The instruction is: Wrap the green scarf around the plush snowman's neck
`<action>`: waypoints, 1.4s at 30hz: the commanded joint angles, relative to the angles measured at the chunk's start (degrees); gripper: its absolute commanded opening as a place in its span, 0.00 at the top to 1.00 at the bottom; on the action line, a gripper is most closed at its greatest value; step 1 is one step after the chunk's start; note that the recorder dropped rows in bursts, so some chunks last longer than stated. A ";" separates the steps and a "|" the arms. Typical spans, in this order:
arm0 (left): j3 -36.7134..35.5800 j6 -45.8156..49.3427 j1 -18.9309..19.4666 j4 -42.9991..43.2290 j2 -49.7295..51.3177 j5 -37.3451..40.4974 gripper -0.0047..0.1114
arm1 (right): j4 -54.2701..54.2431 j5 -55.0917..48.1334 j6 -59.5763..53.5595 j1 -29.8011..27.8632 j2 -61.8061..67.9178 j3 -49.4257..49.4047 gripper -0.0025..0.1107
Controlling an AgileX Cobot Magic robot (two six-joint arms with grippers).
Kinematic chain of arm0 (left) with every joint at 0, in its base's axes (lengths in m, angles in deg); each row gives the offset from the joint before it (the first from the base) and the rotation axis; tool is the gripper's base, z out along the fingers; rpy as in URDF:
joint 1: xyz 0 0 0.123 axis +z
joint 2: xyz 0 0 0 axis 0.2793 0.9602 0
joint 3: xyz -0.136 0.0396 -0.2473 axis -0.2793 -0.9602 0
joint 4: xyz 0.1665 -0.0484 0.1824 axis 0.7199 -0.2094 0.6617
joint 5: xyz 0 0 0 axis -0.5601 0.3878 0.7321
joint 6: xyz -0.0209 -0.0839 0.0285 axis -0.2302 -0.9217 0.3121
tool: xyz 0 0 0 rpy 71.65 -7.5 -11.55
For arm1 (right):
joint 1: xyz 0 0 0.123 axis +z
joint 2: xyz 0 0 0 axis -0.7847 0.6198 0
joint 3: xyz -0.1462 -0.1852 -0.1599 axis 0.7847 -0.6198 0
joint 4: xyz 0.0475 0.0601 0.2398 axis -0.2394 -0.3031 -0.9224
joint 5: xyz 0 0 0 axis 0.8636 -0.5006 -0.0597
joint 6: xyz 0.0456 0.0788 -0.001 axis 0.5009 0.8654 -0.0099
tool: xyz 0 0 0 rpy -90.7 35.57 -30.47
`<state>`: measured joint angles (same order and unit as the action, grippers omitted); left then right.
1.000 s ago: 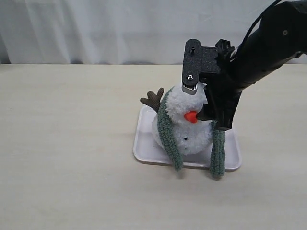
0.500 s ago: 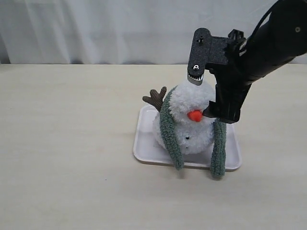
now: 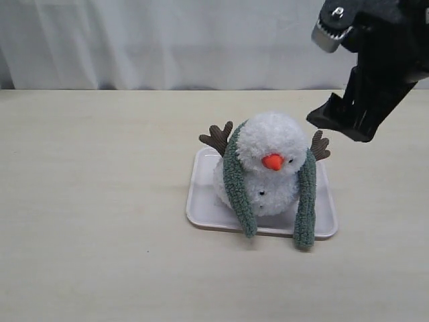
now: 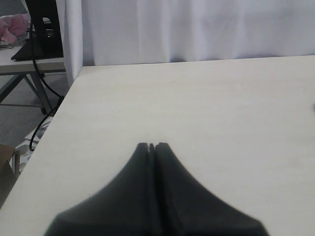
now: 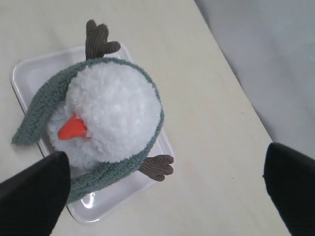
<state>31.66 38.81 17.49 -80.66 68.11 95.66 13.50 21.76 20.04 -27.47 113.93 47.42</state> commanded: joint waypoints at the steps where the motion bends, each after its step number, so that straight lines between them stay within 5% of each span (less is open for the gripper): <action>1: -0.11 -0.01 0.00 0.06 -0.13 -0.65 0.96 | 0.10 -0.31 5.88 -0.12 -4.54 0.15 0.01; 10: -0.11 -0.01 0.00 0.06 -0.13 -0.65 0.96 | 0.10 -1.56 24.86 -0.12 -10.85 0.15 0.01; 27: -0.11 -0.01 0.00 0.06 -0.13 -0.65 0.96 | -7.41 -10.82 22.68 -0.12 -20.15 0.15 0.05; 31: -0.11 -0.01 0.00 0.06 -0.13 -0.65 0.96 | -11.84 -10.94 20.09 -0.12 -21.55 0.15 0.20; 42: -0.11 -0.01 0.00 0.06 -0.13 -0.65 0.96 | -13.99 -12.83 20.68 -0.12 -22.21 0.15 0.94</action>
<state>31.66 38.81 17.49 -80.66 68.11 95.66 0.61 9.10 40.75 -27.47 92.06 47.42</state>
